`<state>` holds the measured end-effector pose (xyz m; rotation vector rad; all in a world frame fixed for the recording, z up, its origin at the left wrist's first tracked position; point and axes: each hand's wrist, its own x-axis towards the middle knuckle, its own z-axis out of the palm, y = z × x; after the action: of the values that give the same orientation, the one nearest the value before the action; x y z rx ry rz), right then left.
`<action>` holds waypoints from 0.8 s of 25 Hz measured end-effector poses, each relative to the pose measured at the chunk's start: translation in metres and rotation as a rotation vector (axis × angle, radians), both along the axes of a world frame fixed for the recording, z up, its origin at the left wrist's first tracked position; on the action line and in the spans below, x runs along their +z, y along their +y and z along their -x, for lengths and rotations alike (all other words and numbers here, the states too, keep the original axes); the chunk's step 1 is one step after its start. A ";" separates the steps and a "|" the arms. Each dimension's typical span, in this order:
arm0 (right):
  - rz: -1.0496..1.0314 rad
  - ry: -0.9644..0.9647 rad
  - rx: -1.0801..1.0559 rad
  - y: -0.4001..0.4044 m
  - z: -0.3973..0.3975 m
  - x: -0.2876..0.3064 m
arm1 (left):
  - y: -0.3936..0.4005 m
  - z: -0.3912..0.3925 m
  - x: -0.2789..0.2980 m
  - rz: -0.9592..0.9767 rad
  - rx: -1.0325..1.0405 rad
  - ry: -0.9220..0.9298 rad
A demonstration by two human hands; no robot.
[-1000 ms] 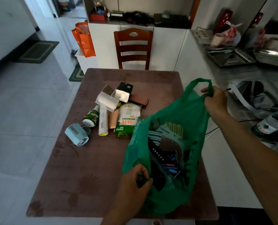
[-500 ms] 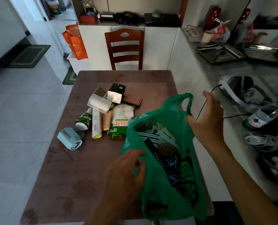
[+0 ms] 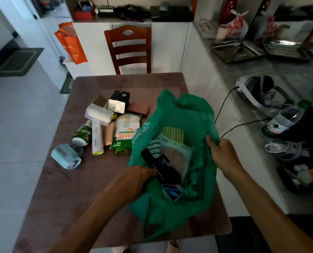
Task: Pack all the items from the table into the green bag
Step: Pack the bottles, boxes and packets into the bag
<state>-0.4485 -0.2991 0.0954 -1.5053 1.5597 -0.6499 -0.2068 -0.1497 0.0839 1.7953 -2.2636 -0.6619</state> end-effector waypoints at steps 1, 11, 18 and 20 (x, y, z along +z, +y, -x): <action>0.083 -0.031 -0.006 -0.012 -0.008 0.019 | 0.000 -0.007 0.008 0.097 0.000 0.028; 0.140 0.627 0.243 -0.050 -0.033 0.013 | 0.031 -0.006 -0.028 0.001 -0.015 0.077; 0.231 0.724 0.273 -0.034 -0.026 0.020 | 0.020 -0.013 -0.034 -0.004 0.027 0.157; 0.415 0.710 0.308 -0.022 -0.035 0.033 | 0.020 -0.013 -0.034 0.022 0.140 0.227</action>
<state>-0.4133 -0.3213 0.1279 -2.4180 1.6932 -0.2688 -0.1934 -0.1296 0.0501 1.7501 -1.9723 -0.7683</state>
